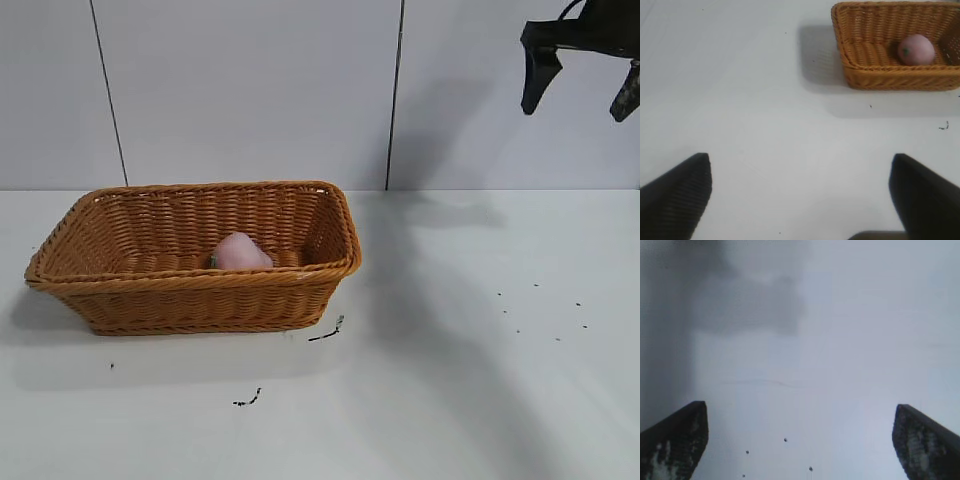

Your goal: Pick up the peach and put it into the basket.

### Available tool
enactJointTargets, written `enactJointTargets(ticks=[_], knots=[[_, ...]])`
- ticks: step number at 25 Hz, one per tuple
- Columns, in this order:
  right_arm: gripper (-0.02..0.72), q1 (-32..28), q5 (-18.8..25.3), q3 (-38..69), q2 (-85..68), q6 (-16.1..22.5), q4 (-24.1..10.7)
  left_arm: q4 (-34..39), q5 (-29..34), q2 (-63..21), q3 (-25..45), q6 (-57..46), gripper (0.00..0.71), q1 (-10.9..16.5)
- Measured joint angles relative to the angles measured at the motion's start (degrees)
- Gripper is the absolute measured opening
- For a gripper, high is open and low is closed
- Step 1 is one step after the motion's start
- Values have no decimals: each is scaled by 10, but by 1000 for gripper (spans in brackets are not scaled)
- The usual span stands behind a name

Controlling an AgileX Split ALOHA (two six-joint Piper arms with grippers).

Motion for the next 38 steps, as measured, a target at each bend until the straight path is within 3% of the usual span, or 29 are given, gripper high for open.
enactJointTargets(ticks=[7, 12, 24, 27, 32, 38], knots=[[696, 1, 0, 23, -31, -4, 2, 0, 0, 0, 0, 0, 693, 0], [696, 1, -1, 169, -152, -7, 13, 0, 0, 0, 0, 0, 693, 0], [696, 1, 1, 688, -657, -23, 15, 0, 0, 0, 0, 0, 693, 0], [696, 1, -22, 789, -787, -23, 15, 0, 0, 0, 0, 0, 693, 0], [696, 1, -85, 900, -1004, -23, 23, 0, 0, 0, 0, 0, 693, 0], [696, 1, -96, 932, -1180, -23, 24, 0, 0, 0, 0, 0, 693, 0]])
